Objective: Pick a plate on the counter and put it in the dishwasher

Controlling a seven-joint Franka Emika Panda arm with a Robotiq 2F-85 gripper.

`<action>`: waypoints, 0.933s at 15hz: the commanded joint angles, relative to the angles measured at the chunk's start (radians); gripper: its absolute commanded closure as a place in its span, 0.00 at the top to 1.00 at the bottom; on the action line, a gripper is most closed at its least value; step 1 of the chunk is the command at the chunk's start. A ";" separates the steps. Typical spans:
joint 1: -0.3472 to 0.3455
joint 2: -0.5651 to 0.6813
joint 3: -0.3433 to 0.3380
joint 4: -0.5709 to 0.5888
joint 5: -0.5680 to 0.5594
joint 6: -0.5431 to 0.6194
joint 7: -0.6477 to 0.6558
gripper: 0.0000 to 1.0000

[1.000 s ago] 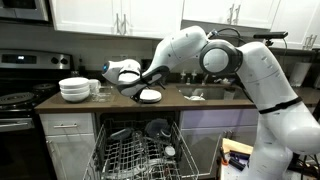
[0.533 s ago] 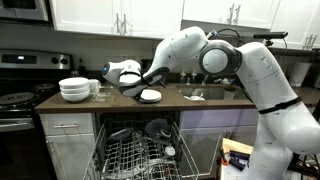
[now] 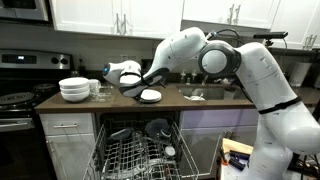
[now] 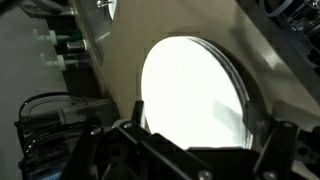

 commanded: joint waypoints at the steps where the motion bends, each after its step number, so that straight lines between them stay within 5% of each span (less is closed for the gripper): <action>1: -0.011 0.013 0.008 0.028 -0.026 0.025 -0.015 1.00; 14: -0.040 0.020 0.003 0.026 -0.017 0.117 -0.020 1.00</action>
